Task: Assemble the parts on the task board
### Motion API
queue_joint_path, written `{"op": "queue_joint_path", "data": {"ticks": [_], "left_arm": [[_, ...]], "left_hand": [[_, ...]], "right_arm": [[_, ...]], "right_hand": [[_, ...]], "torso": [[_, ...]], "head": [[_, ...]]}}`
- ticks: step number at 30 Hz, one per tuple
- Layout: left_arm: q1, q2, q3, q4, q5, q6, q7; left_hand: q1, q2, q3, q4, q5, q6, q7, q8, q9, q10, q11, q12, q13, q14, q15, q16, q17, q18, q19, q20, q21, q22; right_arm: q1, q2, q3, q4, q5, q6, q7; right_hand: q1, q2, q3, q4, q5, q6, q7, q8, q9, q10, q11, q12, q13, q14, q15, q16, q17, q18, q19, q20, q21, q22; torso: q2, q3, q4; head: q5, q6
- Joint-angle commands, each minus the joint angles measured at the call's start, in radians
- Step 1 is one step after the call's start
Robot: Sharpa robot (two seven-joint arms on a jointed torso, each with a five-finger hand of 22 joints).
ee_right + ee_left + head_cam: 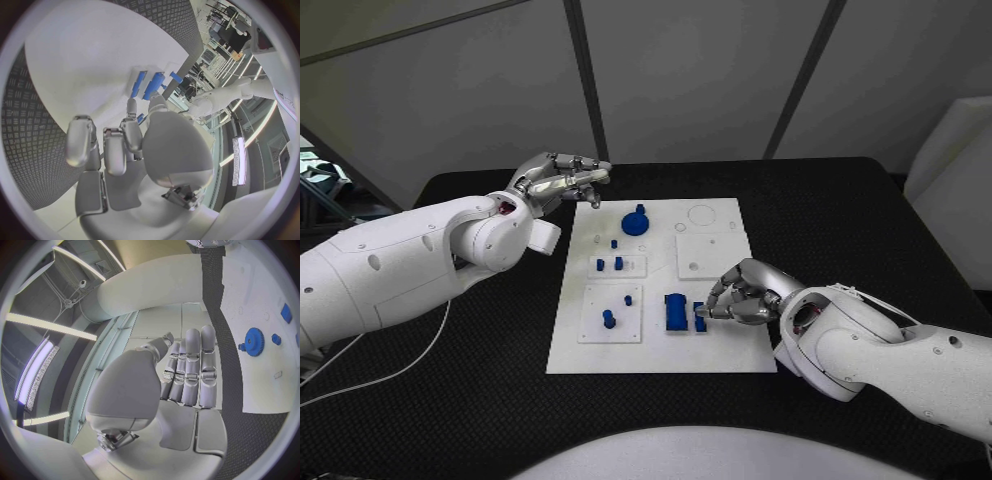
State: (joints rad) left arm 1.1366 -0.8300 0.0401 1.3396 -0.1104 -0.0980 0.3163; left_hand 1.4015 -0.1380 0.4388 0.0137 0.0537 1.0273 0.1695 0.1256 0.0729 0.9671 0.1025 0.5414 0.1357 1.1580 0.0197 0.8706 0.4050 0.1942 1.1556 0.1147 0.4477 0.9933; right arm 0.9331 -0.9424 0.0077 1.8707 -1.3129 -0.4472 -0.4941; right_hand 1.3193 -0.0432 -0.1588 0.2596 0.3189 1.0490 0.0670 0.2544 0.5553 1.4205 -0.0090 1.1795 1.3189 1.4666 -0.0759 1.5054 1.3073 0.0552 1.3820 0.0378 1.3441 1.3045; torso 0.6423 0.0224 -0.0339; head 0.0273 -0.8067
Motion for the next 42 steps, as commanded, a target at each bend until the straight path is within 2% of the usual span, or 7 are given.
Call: {"op": "queue_joint_path", "data": {"ticks": [1, 6, 16, 24, 35, 36, 42], "left_arm": [[0.001, -0.001, -0.001, 0.000, 0.015, 0.007, 0.015], [-0.001, -0.002, -0.008, -0.003, 0.036, -0.021, 0.027], [-0.012, 0.044, -0.016, -0.080, 0.153, -0.128, 0.102], [-0.022, 0.117, -0.016, -0.191, 0.216, -0.177, 0.144], [-0.027, 0.170, -0.016, -0.246, 0.233, -0.188, 0.156], [-0.029, 0.167, -0.017, -0.243, 0.208, -0.171, 0.120], [-0.032, 0.159, -0.019, -0.214, 0.202, -0.202, 0.125]], "left_hand": [[-0.022, -0.001, -0.011, 0.011, 0.004, -0.009, 0.003, 0.003, 0.000, -0.008, -0.001, 0.006, -0.002, 0.007, 0.003, -0.006, -0.003, -0.013, 0.000, 0.005, -0.008, -0.004], [-0.035, -0.006, -0.021, 0.020, 0.004, -0.012, 0.004, 0.004, 0.000, -0.015, 0.001, 0.003, -0.006, 0.003, 0.005, -0.011, -0.006, -0.013, -0.004, 0.008, -0.016, -0.011], [-0.046, -0.007, -0.062, 0.056, 0.002, -0.034, 0.020, 0.012, -0.001, -0.044, 0.041, -0.102, -0.073, -0.197, 0.074, -0.359, -0.168, -0.027, -0.236, 0.071, -0.234, -0.170], [-0.027, 0.007, -0.121, 0.071, 0.003, -0.080, 0.032, -0.005, -0.007, -0.082, 0.075, -0.217, -0.074, -0.274, 0.136, -0.620, -0.283, -0.019, -0.413, 0.148, -0.386, -0.358], [-0.004, 0.028, -0.163, 0.081, 0.004, -0.092, 0.040, -0.006, -0.007, -0.070, 0.078, -0.271, -0.073, -0.221, 0.139, -0.717, -0.336, -0.008, -0.398, 0.161, -0.377, -0.470], [-0.425, 0.055, -0.242, -0.014, -0.054, -0.367, -0.024, -0.040, -0.073, -0.343, 0.024, -0.349, -0.136, -0.507, 0.089, -0.761, -0.405, -0.059, -0.629, 0.078, -0.448, -0.626], [-0.576, 0.138, -0.275, -0.014, -0.054, -0.475, -0.046, -0.054, -0.073, -0.438, 0.004, -0.382, -0.136, -0.606, 0.073, -0.781, -0.405, -0.059, -0.708, 0.048, -0.448, -0.686]], "right_arm": [[0.009, -0.007, 0.011, -0.014, 0.165, -0.013, 0.256], [0.043, 0.000, 0.021, -0.099, 0.415, 0.009, 0.478], [0.118, 0.140, 0.026, -0.475, 0.889, 0.077, 0.785], [0.132, 0.273, 0.030, -0.723, 1.015, 0.116, 0.879], [0.136, 0.340, 0.032, -0.829, 1.037, 0.145, 0.903], [0.133, 0.338, 0.031, -0.826, 1.001, 0.112, 0.859], [0.132, 0.327, 0.028, -0.795, 1.020, 0.087, 0.869]], "right_hand": [[0.014, 0.001, -0.016, 0.002, -0.013, -0.067, 0.031, -0.043, -0.017, -0.157, 0.028, -0.317, -0.199, -0.001, 0.025, -0.166, -0.090, 0.066, -0.176, 0.022, -0.231, -0.211], [0.115, 0.035, -0.012, -0.009, -0.033, -0.118, 0.076, -0.101, -0.060, -0.355, 0.070, -0.666, -0.473, -0.211, 0.071, -0.734, -0.654, 0.124, -0.405, 0.063, -0.636, -0.559], [0.281, 0.078, 0.044, -0.016, -0.105, -0.088, 0.119, -0.193, -0.214, -0.355, 0.135, -1.014, -0.977, -0.341, 0.162, -1.247, -0.952, 0.125, -0.505, 0.163, -1.001, -0.821], [0.251, 0.081, 0.059, -0.035, -0.109, -0.108, 0.131, -0.192, -0.330, -0.352, 0.160, -1.086, -1.165, -0.371, 0.195, -1.411, -1.093, 0.128, -0.490, 0.196, -1.135, -0.935], [0.211, 0.092, 0.073, -0.076, -0.103, -0.104, 0.138, -0.192, -0.401, -0.343, 0.168, -1.108, -1.249, -0.361, 0.203, -1.442, -1.180, 0.129, -0.452, 0.205, -1.209, -1.010], [-0.242, 0.043, 0.159, -0.129, -0.169, -0.390, 0.072, -0.254, -0.445, -0.669, 0.117, -1.179, -1.319, -0.696, 0.164, -1.505, -1.216, 0.065, -0.735, 0.132, -1.247, -1.097], [-0.401, 0.043, 0.159, -0.151, -0.189, -0.482, 0.056, -0.254, -0.463, -0.774, 0.104, -1.179, -1.319, -0.802, 0.152, -1.505, -1.232, 0.065, -0.823, 0.108, -1.263, -1.129]], "torso": [[-0.004, -0.0008, -0.0008], [-0.019, -0.0042, -0.0069], [-0.065, -0.0172, -0.0268], [-0.078, -0.0174, -0.0262], [-0.077, -0.0122, -0.0154], [-0.076, -0.0142, -0.0190], [-0.082, -0.0166, -0.0034]], "head": [[-0.004, 0.010], [-0.011, 0.029], [-0.024, 0.103], [-0.012, 0.145], [-0.004, 0.159], [-0.006, 0.159], [-0.012, 0.173]]}}
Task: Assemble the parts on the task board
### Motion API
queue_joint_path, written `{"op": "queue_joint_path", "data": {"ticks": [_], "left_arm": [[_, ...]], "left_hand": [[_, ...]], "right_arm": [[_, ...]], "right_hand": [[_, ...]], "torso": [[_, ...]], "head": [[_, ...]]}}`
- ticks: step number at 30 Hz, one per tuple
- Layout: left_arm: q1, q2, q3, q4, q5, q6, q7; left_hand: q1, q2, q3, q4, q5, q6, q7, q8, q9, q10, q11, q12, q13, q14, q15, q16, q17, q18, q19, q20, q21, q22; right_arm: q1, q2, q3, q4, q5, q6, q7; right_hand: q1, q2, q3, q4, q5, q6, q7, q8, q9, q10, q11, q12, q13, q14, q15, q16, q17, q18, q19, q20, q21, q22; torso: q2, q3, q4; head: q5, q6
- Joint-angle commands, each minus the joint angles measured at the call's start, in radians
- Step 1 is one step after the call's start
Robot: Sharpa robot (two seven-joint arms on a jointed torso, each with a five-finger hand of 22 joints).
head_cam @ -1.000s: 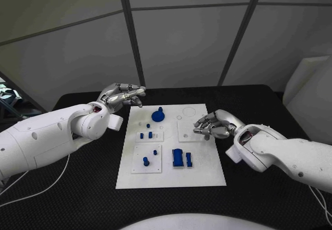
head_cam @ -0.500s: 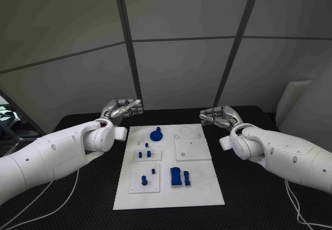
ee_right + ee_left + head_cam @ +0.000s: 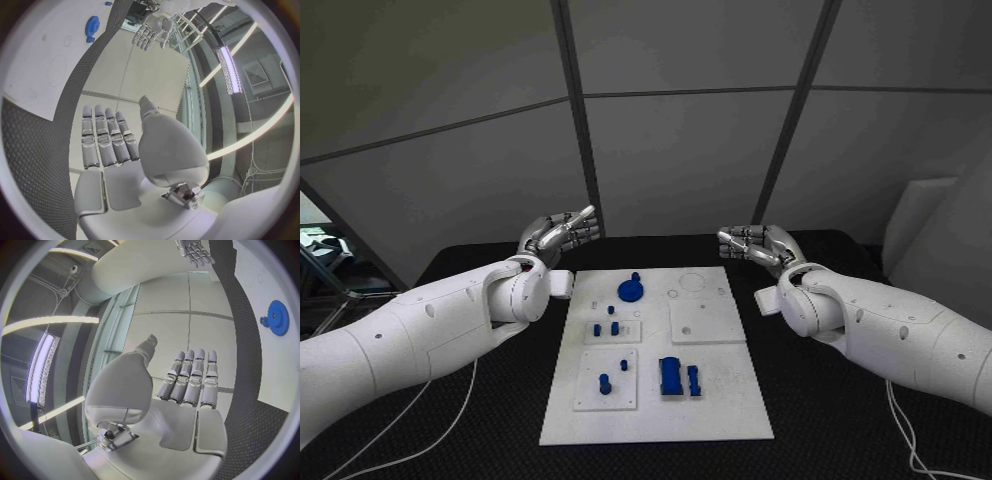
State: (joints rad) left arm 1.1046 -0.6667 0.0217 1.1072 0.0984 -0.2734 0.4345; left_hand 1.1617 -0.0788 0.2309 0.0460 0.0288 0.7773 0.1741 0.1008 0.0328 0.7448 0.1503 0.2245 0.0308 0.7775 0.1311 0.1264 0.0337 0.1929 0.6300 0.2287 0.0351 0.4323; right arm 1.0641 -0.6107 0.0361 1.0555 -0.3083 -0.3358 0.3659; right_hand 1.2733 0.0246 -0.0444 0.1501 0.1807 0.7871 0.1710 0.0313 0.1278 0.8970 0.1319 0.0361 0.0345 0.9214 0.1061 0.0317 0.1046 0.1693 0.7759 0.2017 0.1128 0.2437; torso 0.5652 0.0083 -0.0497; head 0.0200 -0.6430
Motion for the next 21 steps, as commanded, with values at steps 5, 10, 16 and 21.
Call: {"op": "queue_joint_path", "data": {"ticks": [5, 10, 16, 21], "left_arm": [[-0.011, -0.026, -0.005, 0.109, -0.025, -0.122, 0.023], [-0.027, -0.058, -0.011, 0.240, -0.052, -0.261, 0.046], [-0.046, -0.095, -0.018, 0.390, -0.083, -0.420, 0.073], [-0.053, -0.110, -0.021, 0.449, -0.096, -0.483, 0.083]], "left_hand": [[-0.500, 0.079, -0.098, -0.046, -0.029, -0.334, -0.075, -0.101, -0.033, -0.320, -0.065, -0.096, -0.031, -0.334, -0.056, -0.054, -0.034, -0.058, -0.271, -0.098, -0.035, -0.186], [-0.618, 0.079, -0.122, -0.046, -0.029, -0.413, -0.093, -0.101, -0.033, -0.396, -0.080, -0.119, -0.031, -0.413, -0.131, -0.126, -0.034, -0.058, -0.335, -0.121, -0.035, -0.230], [-0.741, 0.079, -0.147, -0.046, -0.029, -0.495, -0.174, -0.101, -0.033, -0.475, -0.150, -0.143, -0.031, -0.496, -0.131, -0.126, -0.034, -0.058, -0.402, -0.146, -0.035, -0.276], [-0.814, 0.079, -0.160, -0.046, -0.029, -0.544, -0.174, -0.101, -0.033, -0.522, -0.150, -0.225, -0.031, -0.545, -0.131, -0.126, -0.034, -0.057, -0.441, -0.229, -0.035, -0.303]], "right_arm": [[-0.002, -0.036, -0.007, 0.116, 0.072, -0.104, 0.037], [-0.006, -0.083, -0.017, 0.255, 0.154, -0.219, 0.078], [-0.011, -0.139, -0.030, 0.424, 0.255, -0.359, 0.127], [-0.013, -0.163, -0.035, 0.494, 0.296, -0.417, 0.148]], "right_hand": [[-0.546, -0.025, 0.044, -0.063, -0.078, -0.338, -0.073, -0.031, -0.055, -0.385, -0.057, -0.036, -0.035, -0.396, -0.106, -0.032, -0.105, -0.072, -0.333, -0.087, -0.113, -0.105], [-0.675, -0.025, 0.044, -0.077, -0.096, -0.418, -0.090, -0.031, -0.128, -0.476, -0.132, -0.036, -0.035, -0.489, -0.106, -0.032, -0.105, -0.088, -0.412, -0.107, -0.113, -0.129], [-0.809, -0.025, 0.044, -0.150, -0.181, -0.500, -0.171, -0.031, -0.128, -0.570, -0.132, -0.036, -0.035, -0.586, -0.106, -0.032, -0.105, -0.099, -0.493, -0.128, -0.113, -0.155], [-0.891, -0.025, 0.044, -0.150, -0.181, -0.551, -0.171, -0.031, -0.128, -0.628, -0.132, -0.036, -0.035, -0.646, -0.106, -0.032, -0.105, -0.169, -0.542, -0.202, -0.113, -0.170]], "torso": [[-0.019, -0.0075, 0.0443], [-0.021, -0.0083, 0.0497], [-0.021, -0.0083, 0.0497], [-0.021, -0.0083, 0.0497]], "head": [[-0.018, 0.038], [-0.020, 0.043], [-0.020, 0.043], [-0.020, 0.043]]}}
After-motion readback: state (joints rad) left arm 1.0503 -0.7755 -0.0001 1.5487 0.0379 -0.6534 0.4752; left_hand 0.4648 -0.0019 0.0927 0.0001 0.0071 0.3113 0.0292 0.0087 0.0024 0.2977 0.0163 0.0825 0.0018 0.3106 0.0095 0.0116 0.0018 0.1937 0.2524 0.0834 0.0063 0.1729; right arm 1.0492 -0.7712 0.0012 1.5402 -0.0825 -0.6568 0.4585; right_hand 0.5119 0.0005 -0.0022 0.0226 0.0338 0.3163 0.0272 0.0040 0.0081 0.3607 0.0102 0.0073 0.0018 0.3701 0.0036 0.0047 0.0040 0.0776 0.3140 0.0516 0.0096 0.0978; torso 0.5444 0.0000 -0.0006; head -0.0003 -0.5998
